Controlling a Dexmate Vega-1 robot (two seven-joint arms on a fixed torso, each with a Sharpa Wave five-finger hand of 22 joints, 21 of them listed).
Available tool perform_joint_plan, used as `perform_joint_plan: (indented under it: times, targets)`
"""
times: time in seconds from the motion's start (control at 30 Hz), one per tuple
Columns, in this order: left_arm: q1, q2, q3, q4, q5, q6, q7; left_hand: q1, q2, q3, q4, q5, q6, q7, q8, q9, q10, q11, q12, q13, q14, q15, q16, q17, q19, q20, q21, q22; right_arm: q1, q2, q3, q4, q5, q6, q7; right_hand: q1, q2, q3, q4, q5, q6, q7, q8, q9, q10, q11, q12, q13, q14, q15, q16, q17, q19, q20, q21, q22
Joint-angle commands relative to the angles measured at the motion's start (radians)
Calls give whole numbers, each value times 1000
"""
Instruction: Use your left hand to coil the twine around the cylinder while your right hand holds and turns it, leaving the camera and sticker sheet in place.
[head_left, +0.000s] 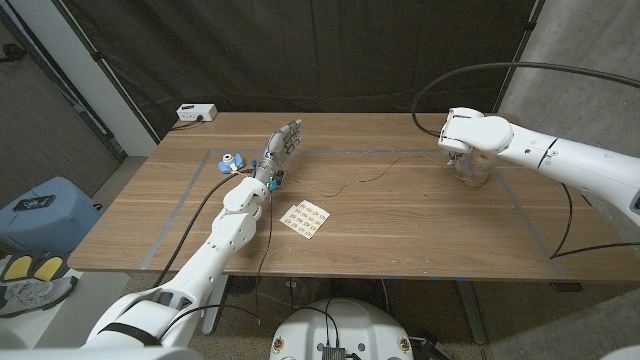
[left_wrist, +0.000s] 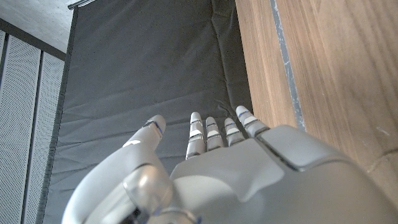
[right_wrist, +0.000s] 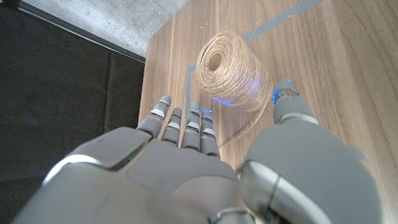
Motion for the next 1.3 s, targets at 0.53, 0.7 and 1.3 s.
perform_joint_plan:
  times: [0.53,0.7,1.3]
  targets:
    - [-14,3,5,-3,10,11,2,11,1,-3,-5,5,33,11,9,6,17,4,5,6,14,0,7,3,12,-5,0,3,25,12,-34,99,-32,9,-52,1,-8,7,0,10,6,-1,5,3,10,-2,0,8,7,-7,4,5,7,2,10,2]
    - [-12,0,7,-4,9,12,3,11,1,-3,-5,5,34,13,8,6,16,4,5,6,14,2,7,3,12,-3,0,3,20,7,-36,105,-29,6,-54,2,-8,8,0,11,6,1,5,3,10,-2,1,9,7,-7,5,5,8,0,11,2]
    - [-3,0,7,-15,10,12,14,11,2,-4,-6,5,38,13,5,7,16,5,3,6,16,1,6,3,15,-3,0,3,12,21,-59,149,-45,10,-81,11,-3,16,-3,15,31,-9,15,6,39,-13,16,17,36,-23,14,5,30,-8,18,2]
